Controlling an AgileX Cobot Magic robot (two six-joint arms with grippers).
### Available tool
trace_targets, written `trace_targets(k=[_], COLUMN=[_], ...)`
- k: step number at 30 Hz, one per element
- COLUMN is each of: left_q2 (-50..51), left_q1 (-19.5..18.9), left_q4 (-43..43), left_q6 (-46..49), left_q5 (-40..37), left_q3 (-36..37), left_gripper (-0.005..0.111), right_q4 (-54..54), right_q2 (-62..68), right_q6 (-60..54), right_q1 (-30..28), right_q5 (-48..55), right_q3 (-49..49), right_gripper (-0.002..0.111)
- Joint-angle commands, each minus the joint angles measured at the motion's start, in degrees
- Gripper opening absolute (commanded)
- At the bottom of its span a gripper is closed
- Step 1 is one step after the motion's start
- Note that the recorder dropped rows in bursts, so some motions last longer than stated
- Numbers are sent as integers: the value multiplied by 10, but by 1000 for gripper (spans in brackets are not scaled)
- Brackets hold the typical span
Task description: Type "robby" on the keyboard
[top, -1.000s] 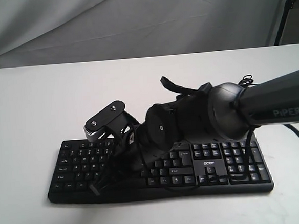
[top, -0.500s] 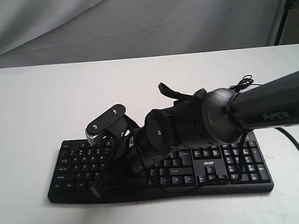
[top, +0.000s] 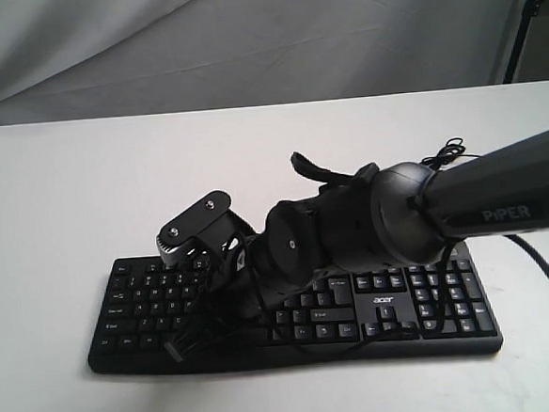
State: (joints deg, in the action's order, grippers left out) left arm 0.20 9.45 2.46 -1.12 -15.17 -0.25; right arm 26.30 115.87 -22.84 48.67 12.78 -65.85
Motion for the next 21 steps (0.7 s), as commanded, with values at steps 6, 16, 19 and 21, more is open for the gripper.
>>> trace_targets(k=[6,16,19,21], left_q2=[-2,-2,-2,-2], left_q1=[4,4,4,4], left_q4=[3,3,3,3], left_q6=[-2,-2,-2,-2], left_q5=[4,4,4,4], left_q3=[2,2,2,2], left_gripper=[0,0,0,0], right_q4=[0,-27,-38,-38], right_q2=[17,-24,-23,-23], right_q6=[-2,-2,0,0], right_q1=[-1,-35,-59,-62], right_q5=[4,31,60,67], right_q3=[-3,-26,-56,-56], right_gripper=[0,0,0,0])
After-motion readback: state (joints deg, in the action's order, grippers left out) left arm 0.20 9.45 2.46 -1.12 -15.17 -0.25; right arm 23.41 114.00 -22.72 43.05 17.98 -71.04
